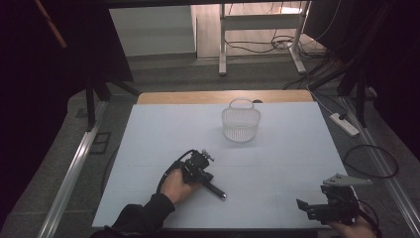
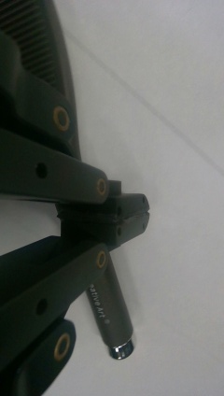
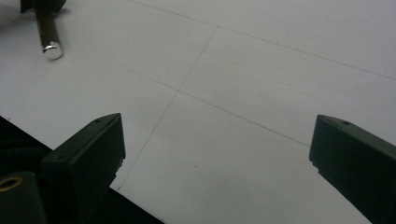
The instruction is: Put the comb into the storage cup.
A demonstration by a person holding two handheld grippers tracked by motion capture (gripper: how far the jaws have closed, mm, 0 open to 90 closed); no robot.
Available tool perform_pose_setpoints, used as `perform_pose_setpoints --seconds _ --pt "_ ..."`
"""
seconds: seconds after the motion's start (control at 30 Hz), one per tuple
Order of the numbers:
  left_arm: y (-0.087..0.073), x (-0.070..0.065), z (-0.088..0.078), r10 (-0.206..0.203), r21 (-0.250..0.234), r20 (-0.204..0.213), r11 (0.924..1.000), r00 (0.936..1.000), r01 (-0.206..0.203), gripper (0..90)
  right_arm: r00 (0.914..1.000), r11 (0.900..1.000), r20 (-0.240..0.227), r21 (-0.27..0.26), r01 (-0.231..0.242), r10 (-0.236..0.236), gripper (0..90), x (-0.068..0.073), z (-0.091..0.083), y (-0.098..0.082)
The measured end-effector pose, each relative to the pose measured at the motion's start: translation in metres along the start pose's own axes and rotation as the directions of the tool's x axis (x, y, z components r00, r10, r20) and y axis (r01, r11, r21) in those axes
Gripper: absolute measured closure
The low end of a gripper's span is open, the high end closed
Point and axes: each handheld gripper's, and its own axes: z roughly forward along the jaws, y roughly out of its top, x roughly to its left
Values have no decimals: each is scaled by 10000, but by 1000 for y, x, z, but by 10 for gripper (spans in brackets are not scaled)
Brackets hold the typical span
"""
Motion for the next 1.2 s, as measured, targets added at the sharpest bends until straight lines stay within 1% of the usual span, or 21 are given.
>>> perform_pose_setpoints --seconds 0.23,0.4,0.53,0.6,0.7,0.73,0.8,0.9,0.93,0.97,1.0,1.07,1.13,1.2 --pt "-17 -5 -7 124 602 -58 9981 9999 -120 892 10000 10000 18 4 11 -11 41 0 0 0" --pt "-32 -1 -15 84 929 -221 9957 9997 -63 893 10000 10000 35 29 -7 7 41 0 0 0" --pt "-45 6 -21 -129 1091 -287 9939 9995 160 893 10000 10000 55 55 -10 10 41 0 1 0" --pt "-51 9 -25 -212 1155 -427 9930 9989 260 892 10000 10000 58 66 -13 12 41 0 1 0" --pt "-62 17 -30 -628 1096 -241 9918 9977 651 892 10000 10000 59 86 -24 24 41 0 1 1" --pt "-65 19 -31 -698 1113 -258 9912 9972 723 892 10000 10000 61 94 -27 26 41 0 1 1" --pt "-68 21 -33 -761 1142 -313 9903 9966 792 893 10000 10000 55 91 -22 21 41 1 1 1" --pt "-70 23 -35 -711 1222 -553 9895 9959 774 892 10000 10000 65 99 4 -4 41 1 1 1" --pt "-70 24 -36 -730 1170 -560 9900 9958 792 892 10000 10000 62 97 1 -2 41 1 1 1" --pt "-71 25 -38 -790 1038 -479 9911 9957 836 892 10000 9999 62 100 -9 9 41 1 2 1" --pt "-71 26 -42 -909 781 -387 9925 9951 937 892 10000 10000 64 98 -14 13 41 1 2 1" --pt "-72 30 -51 -1140 340 -374 9927 9928 1153 892 10000 10000 63 96 -19 18 41 0 2 1" --pt "-74 37 -59 -1379 90 -534 9903 9890 1386 892 10000 9999 69 99 -19 18 41 0 2 1" --pt "-79 43 -66 -1687 -54 -659 9857 9835 1687 892 10000 10000 70 97 -19 18 41 0 2 1"
